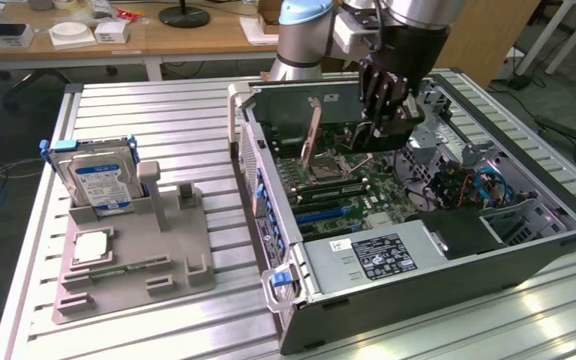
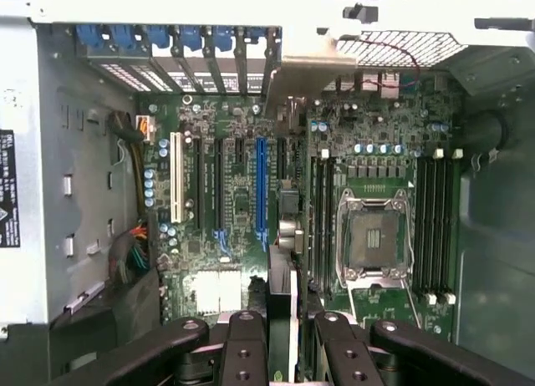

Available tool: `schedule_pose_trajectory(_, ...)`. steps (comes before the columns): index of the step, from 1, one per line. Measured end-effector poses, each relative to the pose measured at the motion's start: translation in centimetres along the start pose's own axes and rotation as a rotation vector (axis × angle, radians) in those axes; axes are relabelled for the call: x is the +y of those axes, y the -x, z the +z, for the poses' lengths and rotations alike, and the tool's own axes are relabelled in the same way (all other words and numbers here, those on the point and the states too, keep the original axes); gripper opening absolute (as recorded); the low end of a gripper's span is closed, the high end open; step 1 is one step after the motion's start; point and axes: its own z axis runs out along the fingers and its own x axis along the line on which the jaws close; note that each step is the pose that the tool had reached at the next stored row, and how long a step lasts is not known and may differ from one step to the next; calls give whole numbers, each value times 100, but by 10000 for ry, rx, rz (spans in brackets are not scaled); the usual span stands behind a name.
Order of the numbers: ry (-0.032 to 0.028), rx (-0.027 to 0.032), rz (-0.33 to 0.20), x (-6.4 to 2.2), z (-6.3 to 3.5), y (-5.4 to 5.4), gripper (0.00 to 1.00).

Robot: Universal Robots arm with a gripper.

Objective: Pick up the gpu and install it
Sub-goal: 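Insert the gpu into the slot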

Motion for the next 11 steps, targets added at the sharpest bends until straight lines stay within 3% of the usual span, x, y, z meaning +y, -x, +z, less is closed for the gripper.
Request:
schedule_pose_trajectory(1, -88, 1, -4, 9, 5, -1, 27)
schedule_pose_trajectory(3, -327, -3, -15, 22, 13, -1, 27)
schedule_pose_trajectory(4, -385, -7, -17, 28, 21, -1, 27)
schedule_pose_trajectory(11, -393, -4, -17, 103, 126, -7, 27)
